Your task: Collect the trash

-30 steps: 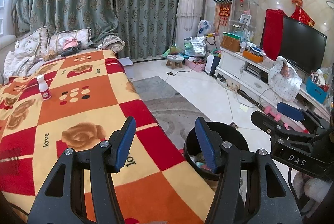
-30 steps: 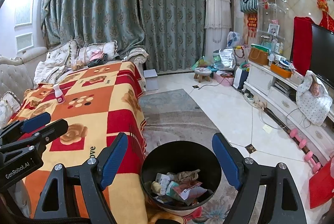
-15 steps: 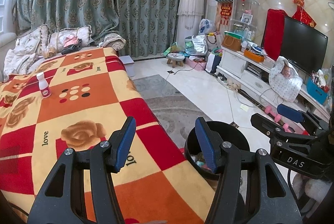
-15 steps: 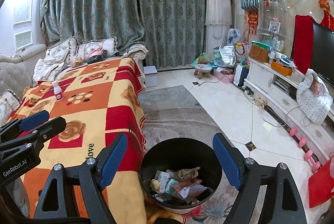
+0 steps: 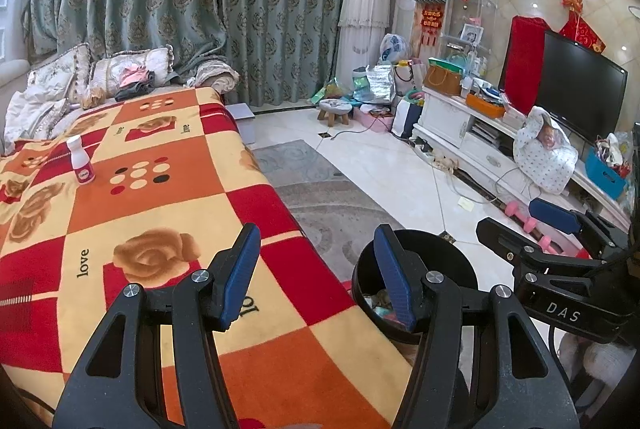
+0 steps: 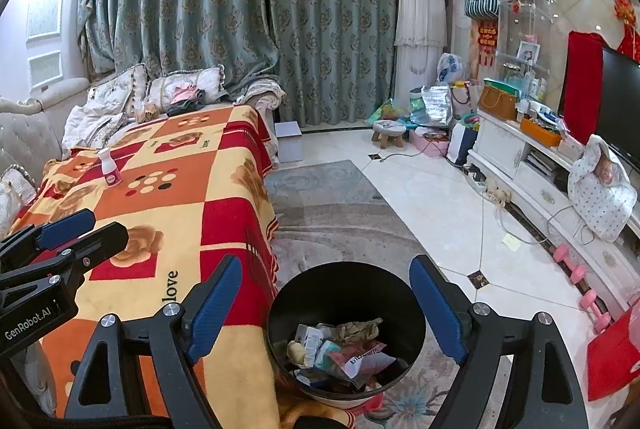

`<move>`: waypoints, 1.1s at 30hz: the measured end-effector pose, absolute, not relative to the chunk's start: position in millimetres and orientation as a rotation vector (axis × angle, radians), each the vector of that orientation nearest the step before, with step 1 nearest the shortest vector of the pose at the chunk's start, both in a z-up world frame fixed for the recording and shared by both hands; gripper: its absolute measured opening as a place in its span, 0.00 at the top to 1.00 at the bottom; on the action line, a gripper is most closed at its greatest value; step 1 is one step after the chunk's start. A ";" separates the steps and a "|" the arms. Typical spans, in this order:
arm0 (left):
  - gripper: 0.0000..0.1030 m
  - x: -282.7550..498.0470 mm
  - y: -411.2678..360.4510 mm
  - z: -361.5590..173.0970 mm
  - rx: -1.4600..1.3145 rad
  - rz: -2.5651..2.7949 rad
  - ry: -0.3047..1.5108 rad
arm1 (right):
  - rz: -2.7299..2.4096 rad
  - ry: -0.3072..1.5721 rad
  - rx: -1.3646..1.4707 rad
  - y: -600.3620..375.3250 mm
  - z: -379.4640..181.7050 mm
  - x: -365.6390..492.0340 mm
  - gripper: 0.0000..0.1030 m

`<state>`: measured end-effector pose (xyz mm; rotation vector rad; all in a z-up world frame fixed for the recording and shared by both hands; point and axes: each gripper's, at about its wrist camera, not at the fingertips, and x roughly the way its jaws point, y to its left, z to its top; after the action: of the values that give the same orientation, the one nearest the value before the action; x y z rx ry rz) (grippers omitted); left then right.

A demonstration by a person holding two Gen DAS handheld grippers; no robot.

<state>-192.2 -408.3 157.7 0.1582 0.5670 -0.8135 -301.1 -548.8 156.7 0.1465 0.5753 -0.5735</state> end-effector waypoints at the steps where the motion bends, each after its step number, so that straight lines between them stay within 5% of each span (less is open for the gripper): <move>1: 0.44 -192.1 -408.3 157.8 0.157 -0.814 0.567 | -0.573 0.576 0.147 -548.8 156.6 -301.1 0.18; 33: 0.44 -207.2 -417.5 148.7 0.157 -0.822 0.587 | -0.575 0.601 0.149 -549.6 150.5 -300.5 0.17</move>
<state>-207.2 -417.5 148.7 0.1566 0.5867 -0.8220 -300.5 -549.6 150.5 0.1490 0.6006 -0.5754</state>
